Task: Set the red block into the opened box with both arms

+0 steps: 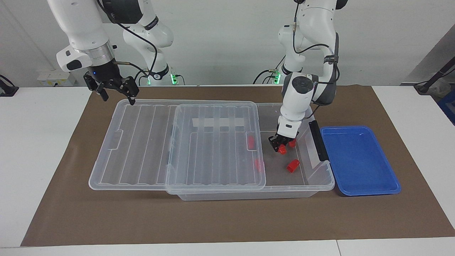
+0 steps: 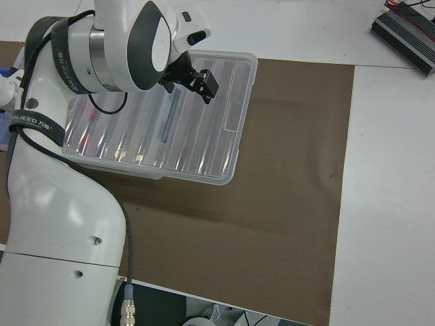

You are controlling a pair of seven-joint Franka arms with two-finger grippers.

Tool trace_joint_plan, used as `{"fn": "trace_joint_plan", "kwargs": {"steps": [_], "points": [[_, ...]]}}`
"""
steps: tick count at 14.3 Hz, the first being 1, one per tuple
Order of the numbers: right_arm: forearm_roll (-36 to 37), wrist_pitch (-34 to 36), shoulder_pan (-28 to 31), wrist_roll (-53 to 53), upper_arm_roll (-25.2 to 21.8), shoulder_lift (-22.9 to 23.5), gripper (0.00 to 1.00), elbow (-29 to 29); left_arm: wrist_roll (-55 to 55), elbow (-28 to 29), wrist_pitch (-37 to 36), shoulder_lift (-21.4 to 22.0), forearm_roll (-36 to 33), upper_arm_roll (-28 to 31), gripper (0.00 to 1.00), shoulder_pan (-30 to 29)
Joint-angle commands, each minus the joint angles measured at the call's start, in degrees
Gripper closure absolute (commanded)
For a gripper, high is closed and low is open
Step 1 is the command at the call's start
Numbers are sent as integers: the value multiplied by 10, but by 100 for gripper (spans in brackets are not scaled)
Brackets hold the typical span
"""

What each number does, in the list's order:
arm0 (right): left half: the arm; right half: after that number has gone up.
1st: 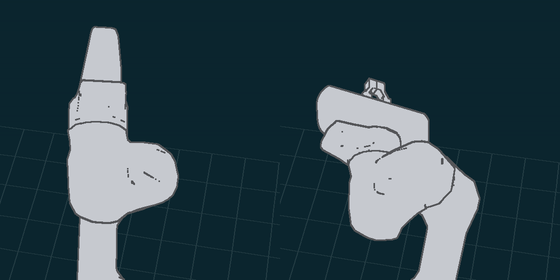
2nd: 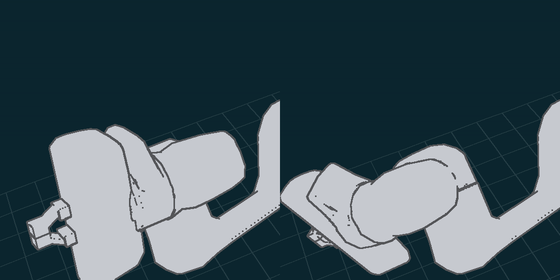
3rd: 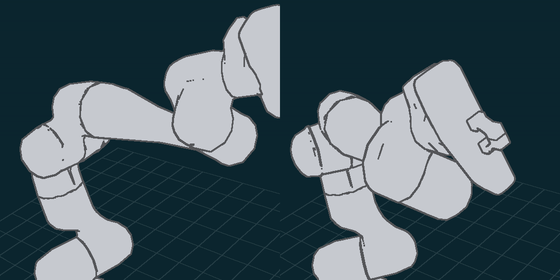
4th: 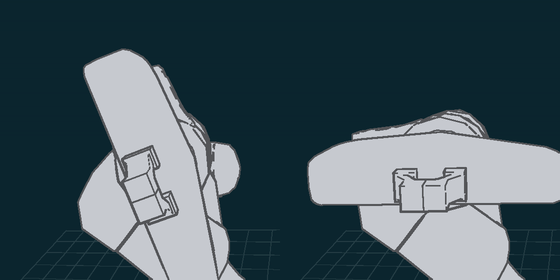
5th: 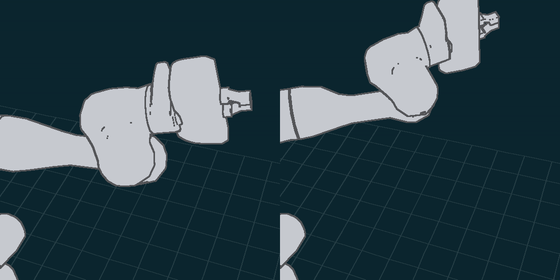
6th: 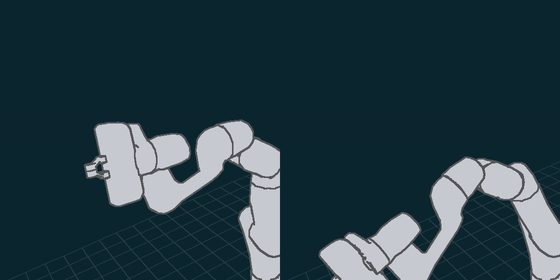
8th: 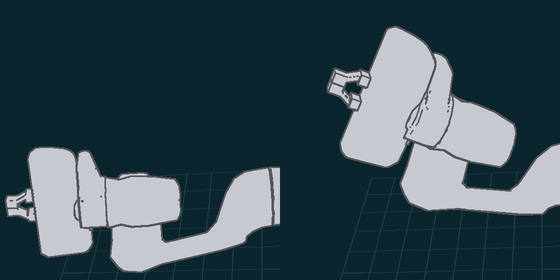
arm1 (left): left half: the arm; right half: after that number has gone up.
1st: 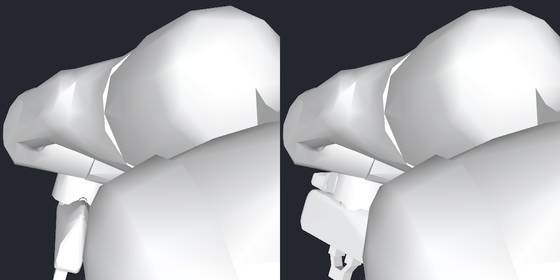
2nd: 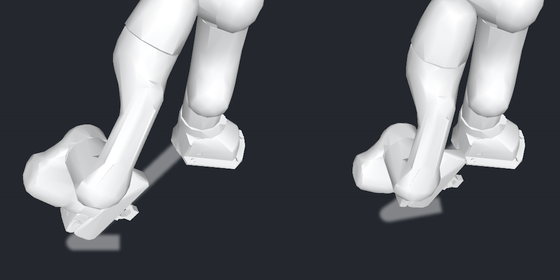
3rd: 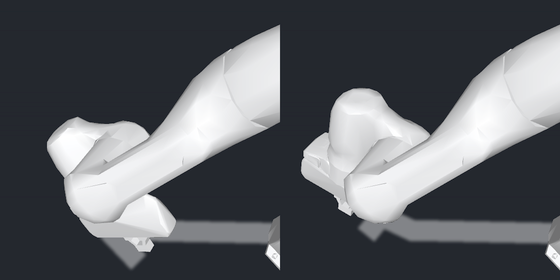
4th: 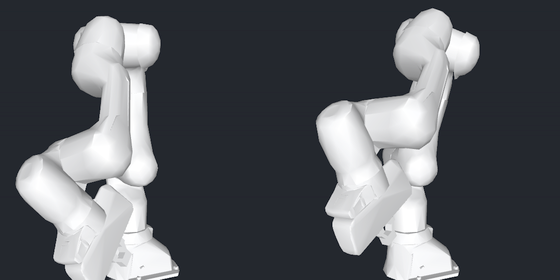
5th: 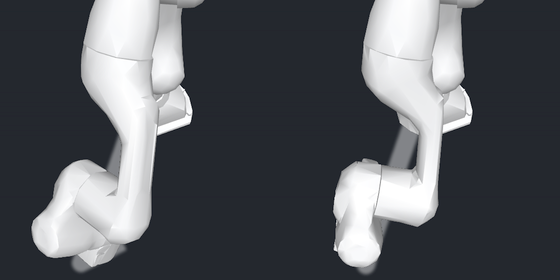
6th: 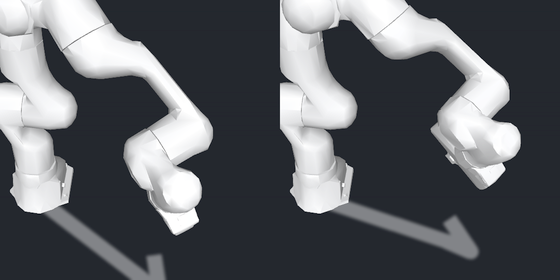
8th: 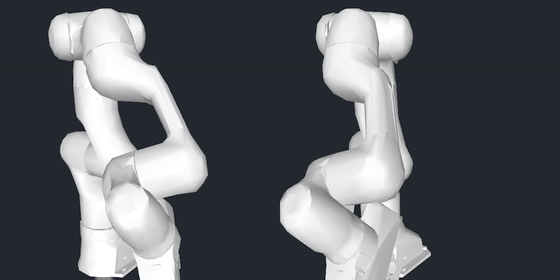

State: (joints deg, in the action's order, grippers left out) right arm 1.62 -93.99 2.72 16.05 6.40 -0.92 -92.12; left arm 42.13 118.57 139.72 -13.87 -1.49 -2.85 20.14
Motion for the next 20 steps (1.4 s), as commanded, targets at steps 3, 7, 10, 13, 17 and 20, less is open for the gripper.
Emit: {"fn": "trace_joint_plan", "kwargs": {"steps": [3, 7, 10, 13, 17, 20], "points": [[-13, 7, 11, -16, 2, -15, 0, -15, 4, 9, 32, -12, -26, 11, 100, 10], [-13, 8, 11, -16, 2, -16, 0, -14, 4, 10, 44, -20, -29, 12, 100, 9], [-13, 8, 11, -16, 2, -16, 0, -15, 4, 9, 42, -20, -28, 13, 61, 8], [-13, 10, 11, -16, 2, -16, 0, -15, 5, 3, 23, -20, -28, 14, 55, 8], [-13, 12, 11, -16, 2, -16, 0, -14, 3, -58, -77, -9, -29, 16, 35, 7], [-13, 12, 11, -16, 2, -17, 0, -13, -5, -188, -269, 6, -25, 18, 36, 4]]}}
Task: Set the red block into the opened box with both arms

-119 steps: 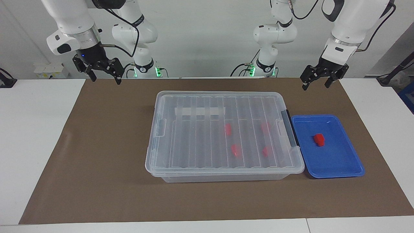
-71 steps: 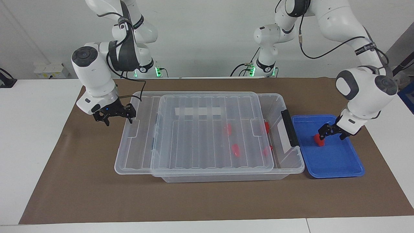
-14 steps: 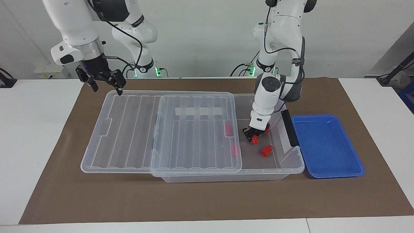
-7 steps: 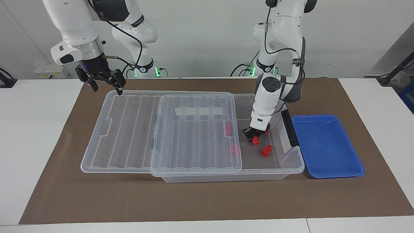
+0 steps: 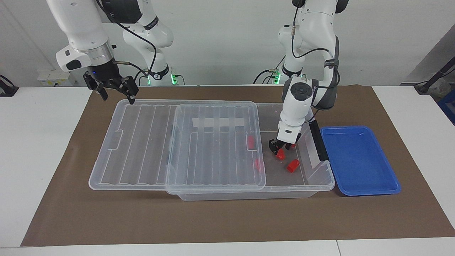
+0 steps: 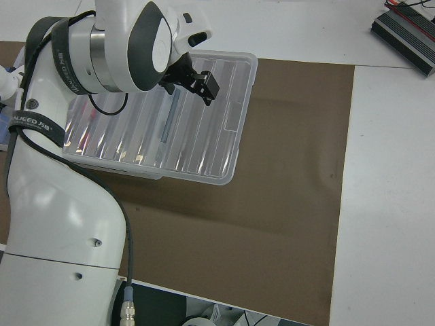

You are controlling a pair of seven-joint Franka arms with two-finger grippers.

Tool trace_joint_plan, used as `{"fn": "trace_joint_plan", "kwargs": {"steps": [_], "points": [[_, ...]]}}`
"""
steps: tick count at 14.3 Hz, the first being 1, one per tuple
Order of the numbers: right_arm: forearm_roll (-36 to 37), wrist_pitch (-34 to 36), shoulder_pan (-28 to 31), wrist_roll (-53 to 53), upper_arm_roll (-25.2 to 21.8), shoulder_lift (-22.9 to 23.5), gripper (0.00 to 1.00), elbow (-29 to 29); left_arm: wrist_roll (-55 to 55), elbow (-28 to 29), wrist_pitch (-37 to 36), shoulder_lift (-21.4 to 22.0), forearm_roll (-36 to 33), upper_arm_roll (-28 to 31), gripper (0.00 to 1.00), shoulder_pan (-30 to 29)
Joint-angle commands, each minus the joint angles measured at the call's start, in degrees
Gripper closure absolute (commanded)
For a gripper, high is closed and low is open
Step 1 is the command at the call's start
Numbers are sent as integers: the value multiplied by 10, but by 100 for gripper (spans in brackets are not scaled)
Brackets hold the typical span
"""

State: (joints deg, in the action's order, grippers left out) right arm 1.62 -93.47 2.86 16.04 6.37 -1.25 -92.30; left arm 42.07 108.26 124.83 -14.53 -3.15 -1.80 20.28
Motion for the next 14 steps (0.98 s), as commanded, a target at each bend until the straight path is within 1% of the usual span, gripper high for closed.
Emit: {"fn": "trace_joint_plan", "kwargs": {"steps": [1, 2, 4, 5, 6, 7, 8, 9, 10, 12, 14], "points": [[-13, 6, 10, -16, 2, -13, 0, -11, -11, -141, -193, 13, -7, 7, 36, -8], [-13, 6, 10, -16, 2, -13, 0, -11, -36, -181, -252, 13, -5, 4, 36, -24], [-13, 5, 13, -16, 0, -13, 1, -11, -113, -239, -344, 14, -5, 6, 36, -54], [-13, 4, 18, -17, 0, -13, 8, -12, -156, -257, -373, 15, -5, 7, 36, -72], [-13, 0, 23, -22, 1, -13, 26, -14, -202, -264, -390, 30, -6, 7, 35, -92], [-13, -1, 33, -45, 0, -13, 58, -17, -245, -262, -392, 58, -5, 10, 31, -106], [-13, -9, 47, -70, 0, -14, 97, -26, -276, -259, -399, 74, -5, 9, 18, -120], [-13, -24, 59, -77, 0, -15, 100, -36, -299, -258, -408, 90, -6, 7, 7, -135], [-13, -42, 69, -79, 0, -20, 100, -53, -319, -257, -420, 97, -7, 7, 0, -142], [-13, -94, 96, -93, 0, -27, 100, -101, -362, -255, -450, 110, -12, 7, 0, -143], [-13, -142, 121, -118, 0, -25, 100, -137, -372, -250, -468, 124, -12, 7, 0, -142]]}}
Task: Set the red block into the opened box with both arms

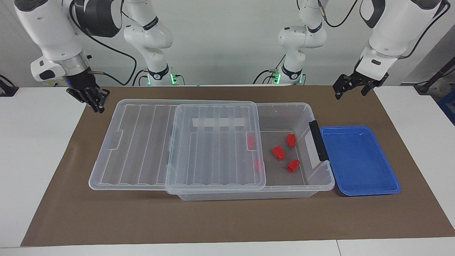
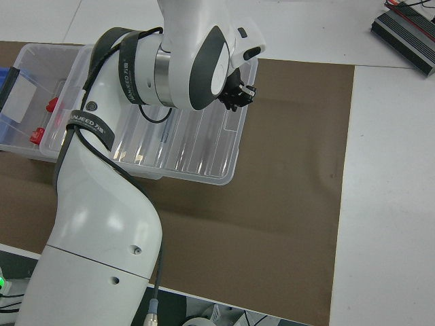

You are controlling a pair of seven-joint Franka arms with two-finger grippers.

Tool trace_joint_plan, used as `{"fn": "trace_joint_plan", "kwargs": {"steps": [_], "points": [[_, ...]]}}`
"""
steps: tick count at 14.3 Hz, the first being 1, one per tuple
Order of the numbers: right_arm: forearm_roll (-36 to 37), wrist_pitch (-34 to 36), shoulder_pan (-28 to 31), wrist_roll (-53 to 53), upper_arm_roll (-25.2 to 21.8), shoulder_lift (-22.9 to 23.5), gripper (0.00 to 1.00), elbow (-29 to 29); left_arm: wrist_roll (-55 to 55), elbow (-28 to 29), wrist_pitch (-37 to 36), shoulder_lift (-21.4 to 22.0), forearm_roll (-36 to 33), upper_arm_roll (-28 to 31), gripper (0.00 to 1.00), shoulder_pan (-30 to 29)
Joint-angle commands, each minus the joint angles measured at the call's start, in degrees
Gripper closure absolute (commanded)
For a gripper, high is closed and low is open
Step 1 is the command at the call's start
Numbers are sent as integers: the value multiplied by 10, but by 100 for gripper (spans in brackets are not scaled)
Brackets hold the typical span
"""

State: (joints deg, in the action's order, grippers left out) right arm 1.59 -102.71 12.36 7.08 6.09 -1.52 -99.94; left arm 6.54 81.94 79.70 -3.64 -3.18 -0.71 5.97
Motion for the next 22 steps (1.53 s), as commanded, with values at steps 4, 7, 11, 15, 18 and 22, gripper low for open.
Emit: {"fn": "trace_joint_plan", "kwargs": {"steps": [4, 7, 11, 15, 18, 22], "points": [[-13, -133, 58, -65, 3, 12, 100, -104, -12, 73, -9, 47, -10, -3, 0, 1], [-13, -156, 57, -65, 3, 37, 100, -104, -15, 87, -14, 55, -10, -3, 0, 1], [-14, -166, 39, -60, 5, 47, 100, -104, -20, 128, 36, 74, -10, 20, 0, 18], [-14, -181, 4, -58, 4, 49, 100, -103, -112, 140, 18, 84, -10, 57, 0, 20], [-14, -190, -28, -56, 4, 53, 100, -102, -138, 148, 7, 93, -10, 57, 0, -1], [-14, -190, -70, -33, 5, 53, 100, -102, -136, 156, 66, 89, -9, 59, 0, -14]]}}
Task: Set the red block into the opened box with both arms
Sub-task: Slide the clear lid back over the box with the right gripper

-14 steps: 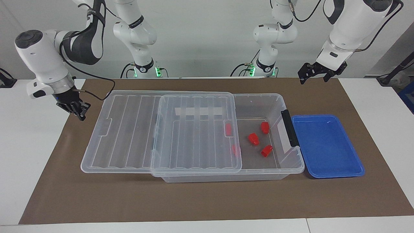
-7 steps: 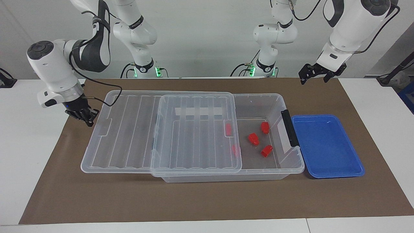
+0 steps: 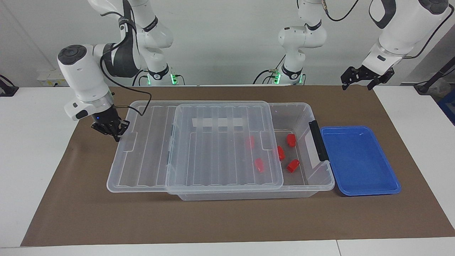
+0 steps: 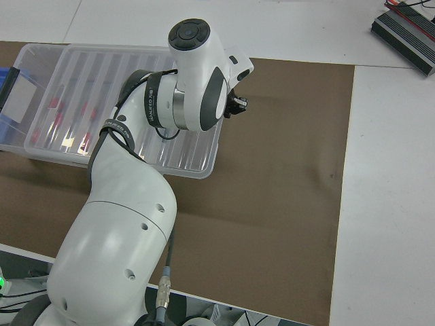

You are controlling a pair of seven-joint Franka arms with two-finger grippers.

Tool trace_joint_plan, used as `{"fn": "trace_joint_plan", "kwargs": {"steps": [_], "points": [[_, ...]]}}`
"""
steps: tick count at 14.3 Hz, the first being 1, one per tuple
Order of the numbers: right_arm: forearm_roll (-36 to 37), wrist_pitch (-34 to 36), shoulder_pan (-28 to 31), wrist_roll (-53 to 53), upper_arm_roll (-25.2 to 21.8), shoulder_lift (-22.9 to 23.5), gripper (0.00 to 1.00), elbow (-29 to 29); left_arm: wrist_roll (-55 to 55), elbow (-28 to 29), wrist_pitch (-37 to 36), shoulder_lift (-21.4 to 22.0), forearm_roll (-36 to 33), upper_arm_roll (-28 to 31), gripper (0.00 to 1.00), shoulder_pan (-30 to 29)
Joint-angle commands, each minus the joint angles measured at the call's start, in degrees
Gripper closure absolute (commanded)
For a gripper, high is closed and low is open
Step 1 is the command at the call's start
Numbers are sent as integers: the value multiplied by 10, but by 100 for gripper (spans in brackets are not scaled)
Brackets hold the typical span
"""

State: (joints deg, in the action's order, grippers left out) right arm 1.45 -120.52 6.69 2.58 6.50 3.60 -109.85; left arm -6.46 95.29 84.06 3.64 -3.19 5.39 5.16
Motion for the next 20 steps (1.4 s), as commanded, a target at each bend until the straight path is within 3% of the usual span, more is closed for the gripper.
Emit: {"fn": "trace_joint_plan", "kwargs": {"steps": [1, 4, 9, 12, 20], "points": [[-13, -12, -23, 20, 1, 2, 100, -3, -12, 23, 22, 17, -9, -2, 0, -8], [-13, -11, -49, 27, 1, 3, 100, -4, -10, -16, 15, 20, -10, -1, 0, -19], [-13, -8, -90, 27, 2, 1, 100, -5, -14, -8, 22, 25, -10, -2, 0, -38], [-13, -8, -107, 27, 2, 1, 100, -5, -13, 35, 62, 43, -10, -3, 0, -38], [-14, -13, -114, 28, 9, 1, 100, -3, -8, 28, 59, 38, -10, -2, 0, -36]]}}
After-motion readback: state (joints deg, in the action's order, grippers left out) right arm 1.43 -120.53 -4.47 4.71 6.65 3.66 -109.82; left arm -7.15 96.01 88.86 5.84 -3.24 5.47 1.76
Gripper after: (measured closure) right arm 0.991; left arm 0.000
